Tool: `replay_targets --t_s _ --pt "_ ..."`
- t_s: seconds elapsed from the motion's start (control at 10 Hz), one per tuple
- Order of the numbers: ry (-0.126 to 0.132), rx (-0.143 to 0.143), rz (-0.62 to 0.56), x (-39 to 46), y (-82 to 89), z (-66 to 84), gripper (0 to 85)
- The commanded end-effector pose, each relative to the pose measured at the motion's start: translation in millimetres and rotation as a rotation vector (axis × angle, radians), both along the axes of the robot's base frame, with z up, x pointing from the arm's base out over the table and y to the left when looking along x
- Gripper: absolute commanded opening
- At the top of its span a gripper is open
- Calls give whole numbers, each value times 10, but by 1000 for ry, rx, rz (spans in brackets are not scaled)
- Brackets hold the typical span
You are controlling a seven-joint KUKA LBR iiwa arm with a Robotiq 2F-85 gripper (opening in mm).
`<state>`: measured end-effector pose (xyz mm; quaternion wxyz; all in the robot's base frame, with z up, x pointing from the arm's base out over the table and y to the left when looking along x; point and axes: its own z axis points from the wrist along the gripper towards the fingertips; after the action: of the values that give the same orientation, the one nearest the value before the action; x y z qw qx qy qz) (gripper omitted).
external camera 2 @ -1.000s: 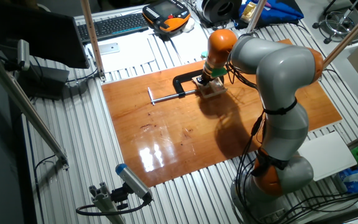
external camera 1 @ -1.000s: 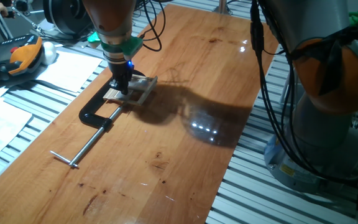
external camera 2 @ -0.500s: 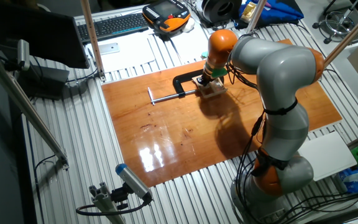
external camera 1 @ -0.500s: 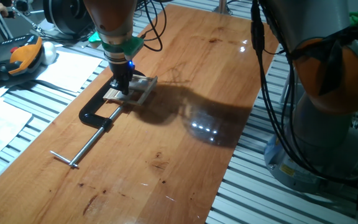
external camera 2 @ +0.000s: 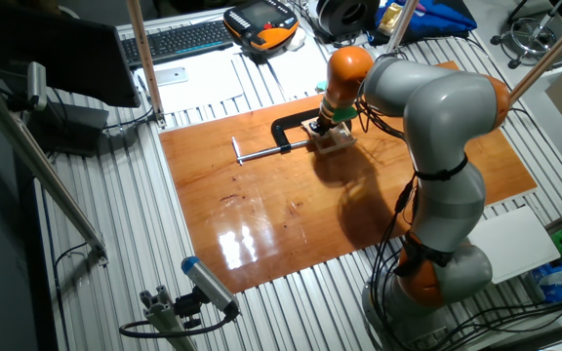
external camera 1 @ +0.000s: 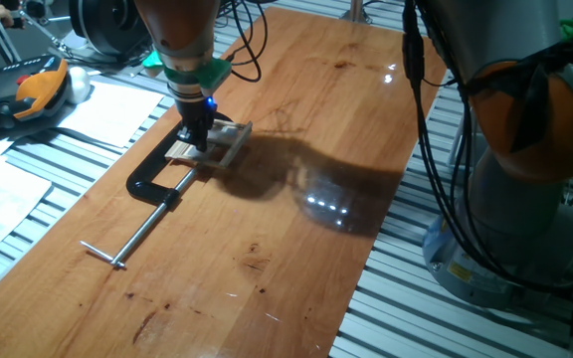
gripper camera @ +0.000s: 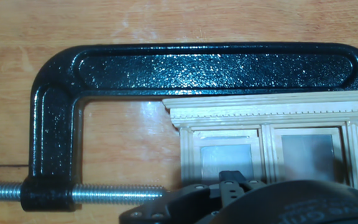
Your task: Close a sliding window
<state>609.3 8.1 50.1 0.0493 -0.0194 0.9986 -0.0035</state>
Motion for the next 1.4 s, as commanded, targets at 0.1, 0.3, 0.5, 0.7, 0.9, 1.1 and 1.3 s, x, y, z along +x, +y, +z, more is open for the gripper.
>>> replay_targets --t_s 0.1,0.3,0.5,0.7,0.9,1.1,1.3 --pt "0 -1 0 -5 0 -1 0" --pt "0 1 -3 -10 -1 1 0" --pt "-6 -2 -3 12 4 8 0" --pt "-12 -2 0 13 3 -5 0" --pt "-7 -3 2 3 -1 -12 0" --pt "-4 8 2 -27 -6 -20 0" --pt "-1 9 -1 -46 4 -7 0"
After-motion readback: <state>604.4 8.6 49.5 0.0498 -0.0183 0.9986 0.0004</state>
